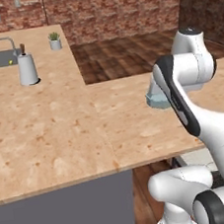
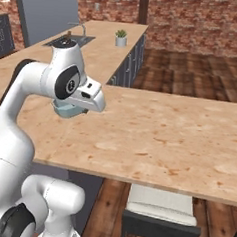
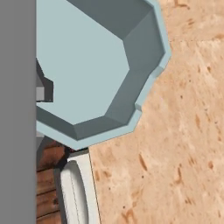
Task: Pick the cup and tupperware and place them in the sink. Then turn on the water.
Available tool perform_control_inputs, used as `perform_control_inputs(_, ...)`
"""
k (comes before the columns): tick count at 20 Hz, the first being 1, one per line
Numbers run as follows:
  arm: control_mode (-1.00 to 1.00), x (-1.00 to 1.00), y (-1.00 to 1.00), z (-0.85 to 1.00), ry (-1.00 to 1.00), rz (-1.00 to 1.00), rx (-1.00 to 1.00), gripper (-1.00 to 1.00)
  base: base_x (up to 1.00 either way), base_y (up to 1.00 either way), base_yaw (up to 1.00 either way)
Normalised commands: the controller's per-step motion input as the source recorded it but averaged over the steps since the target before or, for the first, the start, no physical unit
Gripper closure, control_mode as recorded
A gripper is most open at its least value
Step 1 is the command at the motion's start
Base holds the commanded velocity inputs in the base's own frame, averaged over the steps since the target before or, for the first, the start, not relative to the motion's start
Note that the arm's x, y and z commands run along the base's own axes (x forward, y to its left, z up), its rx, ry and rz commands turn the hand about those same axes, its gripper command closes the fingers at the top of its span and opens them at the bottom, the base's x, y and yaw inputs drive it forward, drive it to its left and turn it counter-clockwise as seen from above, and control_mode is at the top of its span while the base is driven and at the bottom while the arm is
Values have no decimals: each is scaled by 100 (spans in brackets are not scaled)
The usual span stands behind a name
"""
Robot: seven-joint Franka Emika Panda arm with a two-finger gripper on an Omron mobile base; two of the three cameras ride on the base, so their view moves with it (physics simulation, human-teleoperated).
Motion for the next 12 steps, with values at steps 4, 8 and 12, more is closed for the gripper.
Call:
perform_control_inputs(4,100,0,0,0,0,0,0,100,-100,7,0)
perform_control_inputs(8,100,0,0,0,0,0,0,100,-95,72,0)
perform_control_inputs(12,100,0,0,0,0,0,0,100,-60,100,1)
